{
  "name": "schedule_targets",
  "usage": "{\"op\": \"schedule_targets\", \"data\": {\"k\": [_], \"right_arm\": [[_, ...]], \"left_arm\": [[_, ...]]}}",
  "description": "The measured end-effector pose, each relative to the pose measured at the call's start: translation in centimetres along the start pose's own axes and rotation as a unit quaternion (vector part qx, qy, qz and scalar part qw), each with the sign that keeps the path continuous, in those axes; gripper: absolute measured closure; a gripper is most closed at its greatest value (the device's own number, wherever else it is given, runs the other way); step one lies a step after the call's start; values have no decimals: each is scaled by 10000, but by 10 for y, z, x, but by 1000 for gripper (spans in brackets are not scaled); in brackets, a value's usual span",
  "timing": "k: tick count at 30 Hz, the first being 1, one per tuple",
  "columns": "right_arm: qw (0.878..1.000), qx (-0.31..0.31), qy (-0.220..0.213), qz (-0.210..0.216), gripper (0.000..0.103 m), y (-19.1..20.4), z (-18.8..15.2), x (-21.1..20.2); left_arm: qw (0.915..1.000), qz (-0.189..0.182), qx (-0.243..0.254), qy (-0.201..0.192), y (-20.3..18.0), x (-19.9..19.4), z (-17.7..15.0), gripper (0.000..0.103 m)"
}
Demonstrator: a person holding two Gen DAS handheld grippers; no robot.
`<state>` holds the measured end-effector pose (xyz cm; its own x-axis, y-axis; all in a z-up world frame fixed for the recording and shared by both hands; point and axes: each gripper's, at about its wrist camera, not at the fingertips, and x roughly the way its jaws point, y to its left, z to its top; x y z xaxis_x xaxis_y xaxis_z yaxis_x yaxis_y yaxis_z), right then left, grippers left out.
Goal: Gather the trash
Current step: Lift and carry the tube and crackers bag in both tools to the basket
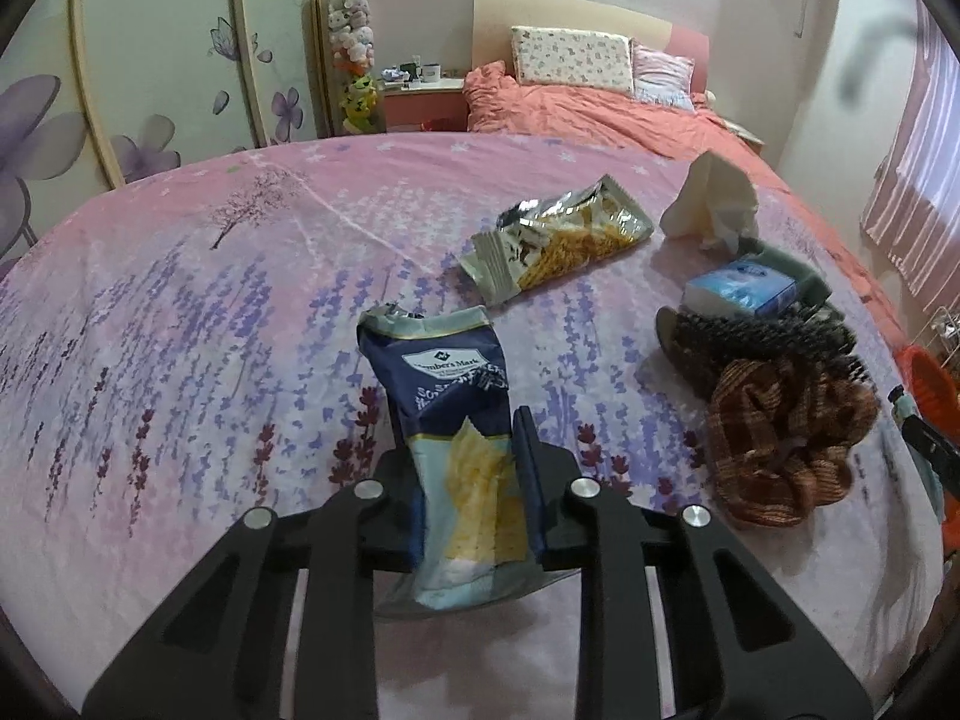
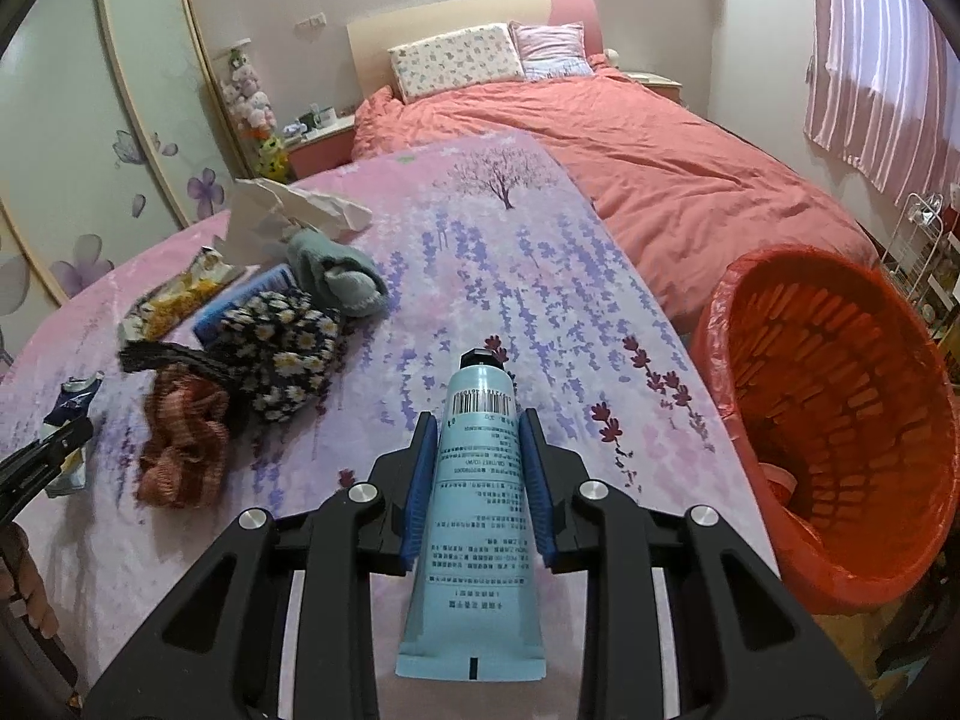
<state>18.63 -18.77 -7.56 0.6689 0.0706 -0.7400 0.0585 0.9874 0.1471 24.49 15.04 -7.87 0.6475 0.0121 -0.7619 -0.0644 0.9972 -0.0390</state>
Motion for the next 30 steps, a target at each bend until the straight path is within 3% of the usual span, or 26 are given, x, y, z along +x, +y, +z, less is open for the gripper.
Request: {"op": "schedule_targets", "data": {"k": [6, 15, 24, 30], "right_arm": [[9995, 27, -289, 159, 74, -5, 6, -30], [9971, 147, -746, 71, 74, -24, 10, -73], [9919, 402, -1199, -129, 74, -62, 17, -108], [9873, 680, -1400, -313, 74, -97, 23, -118]], "left_arm": [[9991, -156, 142, -369, -16, -40, 10, 78], [9938, -720, 484, -700, -73, -91, 16, 78], [9819, -1377, 975, -860, -149, -122, 18, 78], [9694, -1849, 1364, -866, -210, -128, 15, 78]]}}
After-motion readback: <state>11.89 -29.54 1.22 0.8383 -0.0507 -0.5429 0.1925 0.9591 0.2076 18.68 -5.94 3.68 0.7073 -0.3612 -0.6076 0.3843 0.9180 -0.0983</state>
